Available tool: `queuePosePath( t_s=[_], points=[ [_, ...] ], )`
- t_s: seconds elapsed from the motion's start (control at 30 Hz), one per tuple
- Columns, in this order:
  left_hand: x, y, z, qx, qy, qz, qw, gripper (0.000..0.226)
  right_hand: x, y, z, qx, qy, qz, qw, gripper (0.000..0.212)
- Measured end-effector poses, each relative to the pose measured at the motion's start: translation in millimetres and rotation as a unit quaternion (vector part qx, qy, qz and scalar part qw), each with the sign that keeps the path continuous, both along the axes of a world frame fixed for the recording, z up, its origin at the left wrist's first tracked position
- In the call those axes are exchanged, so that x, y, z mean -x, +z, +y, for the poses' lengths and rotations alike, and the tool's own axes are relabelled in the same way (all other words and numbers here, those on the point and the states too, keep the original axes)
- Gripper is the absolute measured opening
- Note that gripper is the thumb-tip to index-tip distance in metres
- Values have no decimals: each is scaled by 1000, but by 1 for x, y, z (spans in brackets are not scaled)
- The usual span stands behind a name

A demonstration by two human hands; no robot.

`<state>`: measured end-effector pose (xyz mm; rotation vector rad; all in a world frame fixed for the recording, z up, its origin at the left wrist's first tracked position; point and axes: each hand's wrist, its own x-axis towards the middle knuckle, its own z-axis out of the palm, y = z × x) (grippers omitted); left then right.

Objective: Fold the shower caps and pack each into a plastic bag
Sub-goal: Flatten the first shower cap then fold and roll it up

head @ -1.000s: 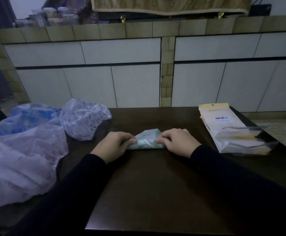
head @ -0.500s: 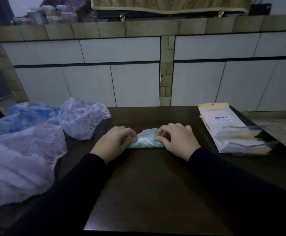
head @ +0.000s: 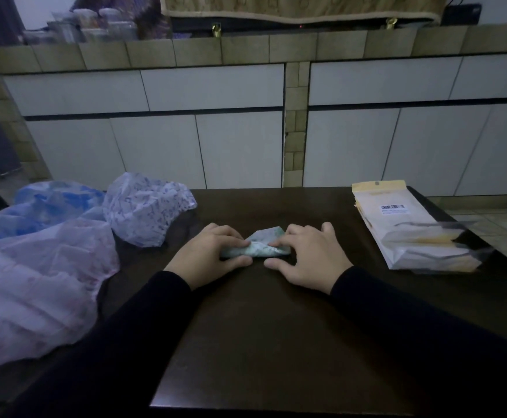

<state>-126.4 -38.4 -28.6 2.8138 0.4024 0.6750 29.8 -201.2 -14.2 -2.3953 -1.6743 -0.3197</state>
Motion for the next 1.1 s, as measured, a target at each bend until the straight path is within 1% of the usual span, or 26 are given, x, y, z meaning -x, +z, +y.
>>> queuePosePath(
  t_s=[0.1,0.23,0.33,0.47,0.6,0.7,0.77,0.87,0.93,1.1],
  points=[
    [-3,2,3,21,3,22,1000,40,-3,-1,3,7,-18,4,1000,49],
    [-4,2,3,9,5,16,1000,33,-8,0,4,11,-12,1,1000,47],
    [-3,1,1,-14,8,16,1000,33,-8,0,2,10,5,-15,1000,46],
    [3,4,-1,-8,-2,22,1000,36,-9,6,-3,12,31,-8,999,45],
    [3,7,-5,9,5,35,999,36,-10,7,0,2,17,50,999,43],
    [1,8,-6,29,18,35,999,30,-12,7,3,0,-2,115,993,40],
    [-1,9,-6,40,23,37,998,27,-13,5,4,-15,-13,139,990,38],
    [-2,10,-7,60,31,25,997,13,-14,2,4,-64,-33,179,981,29],
    [-3,11,-8,68,43,27,996,9,-13,1,4,-76,-47,171,981,29],
    [-4,11,-10,47,59,25,997,4,-6,0,4,-84,-68,118,987,36]
  ],
)
